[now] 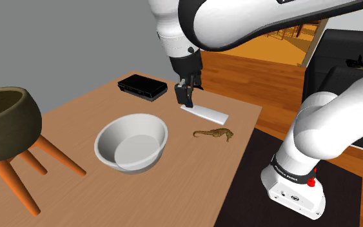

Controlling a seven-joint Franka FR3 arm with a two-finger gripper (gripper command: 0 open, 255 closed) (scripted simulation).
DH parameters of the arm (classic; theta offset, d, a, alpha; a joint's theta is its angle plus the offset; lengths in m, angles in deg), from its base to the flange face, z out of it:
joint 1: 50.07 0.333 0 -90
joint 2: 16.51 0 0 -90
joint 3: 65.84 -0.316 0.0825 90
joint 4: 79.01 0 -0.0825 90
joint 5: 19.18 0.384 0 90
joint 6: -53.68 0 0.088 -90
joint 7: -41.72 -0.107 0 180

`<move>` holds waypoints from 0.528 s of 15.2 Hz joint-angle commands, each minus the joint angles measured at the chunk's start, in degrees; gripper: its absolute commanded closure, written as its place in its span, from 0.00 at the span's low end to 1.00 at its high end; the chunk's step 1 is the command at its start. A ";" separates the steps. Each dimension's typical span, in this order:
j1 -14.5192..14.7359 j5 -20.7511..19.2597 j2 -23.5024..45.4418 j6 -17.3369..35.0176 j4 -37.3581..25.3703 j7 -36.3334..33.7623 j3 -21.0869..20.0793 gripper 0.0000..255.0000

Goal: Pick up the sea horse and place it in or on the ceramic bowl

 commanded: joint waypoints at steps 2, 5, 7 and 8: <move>-0.07 -2.00 3.60 0.48 -2.15 -3.85 -4.72 0.00; 0.00 -1.97 3.20 2.72 0.43 -3.75 -4.44 0.00; 0.03 -1.98 3.00 4.23 2.10 -3.71 -4.27 0.00; 0.04 -2.00 2.92 4.98 2.92 -3.69 -4.20 0.00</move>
